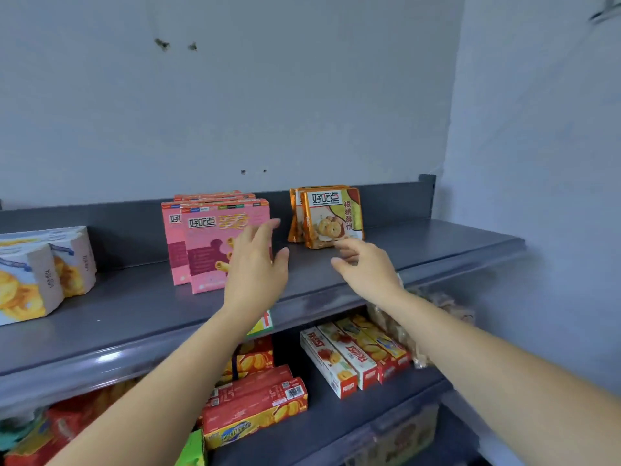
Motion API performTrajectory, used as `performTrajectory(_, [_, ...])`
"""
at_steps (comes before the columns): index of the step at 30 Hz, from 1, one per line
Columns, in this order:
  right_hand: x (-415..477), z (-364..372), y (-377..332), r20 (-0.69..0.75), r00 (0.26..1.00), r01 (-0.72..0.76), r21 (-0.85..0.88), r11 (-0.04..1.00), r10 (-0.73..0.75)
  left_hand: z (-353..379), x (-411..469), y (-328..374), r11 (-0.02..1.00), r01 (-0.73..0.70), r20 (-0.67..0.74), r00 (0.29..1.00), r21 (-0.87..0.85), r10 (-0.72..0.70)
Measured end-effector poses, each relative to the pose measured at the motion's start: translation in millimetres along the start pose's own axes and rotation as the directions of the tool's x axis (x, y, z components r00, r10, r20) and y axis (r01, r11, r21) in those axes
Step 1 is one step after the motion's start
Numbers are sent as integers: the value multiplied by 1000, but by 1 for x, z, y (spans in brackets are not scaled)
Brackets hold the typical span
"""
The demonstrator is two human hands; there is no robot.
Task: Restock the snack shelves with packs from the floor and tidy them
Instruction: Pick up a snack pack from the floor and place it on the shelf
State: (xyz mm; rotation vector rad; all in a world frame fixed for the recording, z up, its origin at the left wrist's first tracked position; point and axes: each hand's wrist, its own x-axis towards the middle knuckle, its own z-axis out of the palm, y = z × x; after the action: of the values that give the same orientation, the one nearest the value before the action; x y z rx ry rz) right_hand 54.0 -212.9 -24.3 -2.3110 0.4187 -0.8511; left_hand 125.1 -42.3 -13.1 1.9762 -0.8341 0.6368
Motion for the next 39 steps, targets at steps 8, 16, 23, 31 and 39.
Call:
performTrajectory(8, [-136, -87, 46, -202, 949, -302, -351, 886, 243, 59, -86, 59, 961, -269, 431, 862, -58, 267])
performTrajectory(16, [-303, -184, 71, -345, 821, -571, -509, 645, 454, 95, -186, 157, 860, -450, 619, 611, -241, 493])
performTrajectory(23, [-471, -258, 77, -457, 647, -744, -552, 376, 610, 108, -301, 251, 772, -508, 691, 398, -381, 603])
performTrajectory(31, [-679, -323, 67, -577, 403, -883, -449, 136, 710, 95, -459, 364, 651, -548, 704, 151, -525, 694])
performTrajectory(39, [-864, -369, 55, -611, 188, -941, -336, -37, 769, 78, -625, 456, 516, -577, 674, -81, -633, 735])
